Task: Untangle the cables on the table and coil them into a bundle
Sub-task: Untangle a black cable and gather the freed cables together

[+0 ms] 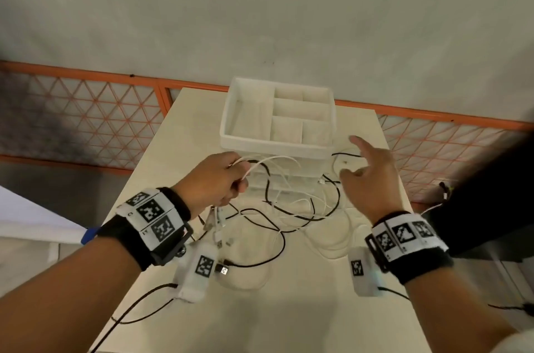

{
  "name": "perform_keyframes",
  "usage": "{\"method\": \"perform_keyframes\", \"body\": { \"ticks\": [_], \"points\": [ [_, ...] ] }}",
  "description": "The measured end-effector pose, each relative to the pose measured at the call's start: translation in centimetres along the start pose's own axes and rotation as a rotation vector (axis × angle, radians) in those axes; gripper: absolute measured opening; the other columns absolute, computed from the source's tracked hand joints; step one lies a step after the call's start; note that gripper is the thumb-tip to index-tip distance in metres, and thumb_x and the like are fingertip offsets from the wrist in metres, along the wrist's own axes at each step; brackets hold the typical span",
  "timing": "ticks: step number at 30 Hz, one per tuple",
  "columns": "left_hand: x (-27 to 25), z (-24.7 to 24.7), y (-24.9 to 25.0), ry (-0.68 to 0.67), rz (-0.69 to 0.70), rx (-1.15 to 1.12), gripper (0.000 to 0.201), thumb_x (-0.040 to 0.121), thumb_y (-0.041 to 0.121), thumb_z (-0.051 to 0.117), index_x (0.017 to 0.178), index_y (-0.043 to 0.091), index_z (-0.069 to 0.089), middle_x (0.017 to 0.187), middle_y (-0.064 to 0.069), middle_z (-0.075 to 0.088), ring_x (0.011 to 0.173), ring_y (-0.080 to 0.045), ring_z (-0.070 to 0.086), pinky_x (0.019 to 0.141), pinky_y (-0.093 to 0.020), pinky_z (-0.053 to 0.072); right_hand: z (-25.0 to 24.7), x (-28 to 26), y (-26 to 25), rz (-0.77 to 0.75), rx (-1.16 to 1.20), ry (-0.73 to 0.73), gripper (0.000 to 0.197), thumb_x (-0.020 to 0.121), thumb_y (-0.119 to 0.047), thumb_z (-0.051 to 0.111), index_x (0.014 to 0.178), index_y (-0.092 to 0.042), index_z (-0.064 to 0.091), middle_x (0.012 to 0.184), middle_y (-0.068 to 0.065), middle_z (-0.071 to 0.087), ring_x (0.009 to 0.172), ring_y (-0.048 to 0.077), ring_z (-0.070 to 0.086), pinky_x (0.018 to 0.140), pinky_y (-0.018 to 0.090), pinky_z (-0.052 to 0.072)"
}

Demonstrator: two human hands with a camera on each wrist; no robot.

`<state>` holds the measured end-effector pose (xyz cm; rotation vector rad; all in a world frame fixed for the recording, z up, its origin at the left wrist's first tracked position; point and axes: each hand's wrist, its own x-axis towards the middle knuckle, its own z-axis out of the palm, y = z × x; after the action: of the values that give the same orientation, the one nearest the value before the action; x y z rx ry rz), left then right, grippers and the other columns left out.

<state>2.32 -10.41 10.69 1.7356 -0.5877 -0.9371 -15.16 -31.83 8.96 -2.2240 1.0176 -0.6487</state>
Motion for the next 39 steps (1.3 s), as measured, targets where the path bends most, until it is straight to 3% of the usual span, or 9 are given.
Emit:
{"method": "perform_keyframes", "body": {
  "ticks": [3, 5, 11, 18, 23, 26, 32, 36, 39],
  "points": [
    [-0.1, 1.6, 2.0, -0.100, 0.048, 0.022, 0.018, 0.103, 0.018, 0.046, 0.090, 0.009, 0.056, 0.062, -0.005, 0.058, 0.044, -0.011, 0.033, 0.040, -0.021, 0.023, 1.5, -1.7, -3.7, -0.327, 0.082, -0.125, 0.064, 0.081, -0.010, 0.073, 0.137, -0.036, 0.057, 0.105, -0.003, 0.055, 0.055, 0.011, 0.054, 0.066, 0.021, 0.054],
    [0.1, 2.3, 2.5, -0.120, 0.061, -0.024, 0.017, 0.103, 0.017, 0.047, 0.092, 0.008, 0.056, 0.061, -0.005, 0.059, 0.043, -0.010, 0.032, 0.039, -0.020, 0.022, 2.4, -1.9, -5.1, -0.428, 0.067, -0.143, 0.038, 0.084, -0.021, 0.076, 0.119, -0.035, 0.071, 0.089, -0.005, 0.060, 0.056, 0.009, 0.053, 0.063, 0.028, 0.054],
    [0.3, 2.0, 0.2, -0.068, 0.018, -0.117, 0.019, 0.103, 0.016, 0.044, 0.091, 0.006, 0.056, 0.057, -0.002, 0.052, 0.053, -0.014, 0.037, 0.046, -0.022, 0.030, 0.4, -0.2, -5.0, -0.207, 0.195, 0.040, 0.011, 0.089, -0.029, 0.074, 0.095, -0.024, 0.082, 0.082, -0.017, 0.074, 0.077, 0.005, 0.070, 0.081, 0.028, 0.058],
    [0.2, 1.4, -2.0, -0.042, -0.016, -0.228, 0.020, 0.104, 0.017, 0.042, 0.092, 0.007, 0.055, 0.056, -0.001, 0.048, 0.064, -0.020, 0.058, 0.068, -0.034, 0.039, -0.1, 1.7, -2.8, -0.088, 0.206, 0.149, 0.018, 0.091, -0.041, 0.070, 0.080, -0.027, 0.074, 0.044, -0.017, 0.056, 0.042, 0.003, 0.049, 0.061, 0.022, 0.039],
    [-0.3, 0.1, -1.9, 0.014, -0.014, -0.343, 0.023, 0.102, 0.027, 0.047, 0.097, 0.006, 0.054, 0.060, 0.001, 0.029, 0.047, -0.011, 0.022, 0.039, -0.021, 0.026, 0.8, 2.7, 2.7, 0.206, -0.157, -0.085, 0.028, 0.089, -0.046, 0.059, 0.074, -0.024, 0.066, 0.077, 0.001, 0.074, 0.082, 0.026, 0.069, 0.078, 0.037, 0.057],
    [-0.6, -0.8, -1.7, 0.005, -0.034, -0.225, 0.040, 0.099, 0.043, 0.048, 0.092, 0.006, 0.061, 0.056, 0.003, 0.023, 0.046, -0.012, 0.017, 0.038, -0.021, 0.022, 0.1, 3.6, 3.9, 0.349, -0.110, -0.117, 0.036, 0.090, -0.046, 0.058, 0.072, -0.018, 0.069, 0.069, 0.003, 0.075, 0.074, 0.029, 0.074, 0.078, 0.046, 0.061],
    [-0.3, -0.7, -3.2, -0.042, -0.029, 0.004, 0.031, 0.101, 0.025, 0.051, 0.078, 0.004, 0.059, 0.057, -0.004, 0.042, 0.050, -0.017, 0.043, 0.048, -0.022, 0.042, -3.0, 6.8, -0.4, 0.063, 0.230, 0.102, 0.019, 0.095, -0.031, 0.050, 0.094, -0.027, 0.068, 0.101, -0.004, 0.071, 0.069, 0.021, 0.072, 0.071, 0.039, 0.057],
    [0.0, 0.0, -3.5, 0.005, -0.071, -0.064, 0.030, 0.101, 0.018, 0.050, 0.097, -0.008, 0.065, 0.062, -0.001, 0.045, 0.047, -0.011, 0.032, 0.042, -0.022, 0.030, -2.3, 6.3, 0.3, 0.056, 0.388, -0.038, 0.036, 0.091, -0.011, 0.043, 0.088, -0.038, 0.067, 0.114, -0.009, 0.064, 0.069, 0.022, 0.068, 0.060, 0.033, 0.049],
    [0.0, -0.1, -3.3, 0.058, -0.084, -0.047, 0.040, 0.098, 0.036, 0.054, 0.098, -0.001, 0.069, 0.055, 0.001, 0.030, 0.046, -0.012, 0.021, 0.041, -0.021, 0.024, -0.8, 4.9, 3.8, 0.217, 0.069, -0.284, 0.051, 0.090, -0.005, 0.049, 0.127, -0.039, 0.059, 0.133, 0.001, 0.060, 0.088, 0.025, 0.071, 0.074, 0.036, 0.055]
  ]
}}
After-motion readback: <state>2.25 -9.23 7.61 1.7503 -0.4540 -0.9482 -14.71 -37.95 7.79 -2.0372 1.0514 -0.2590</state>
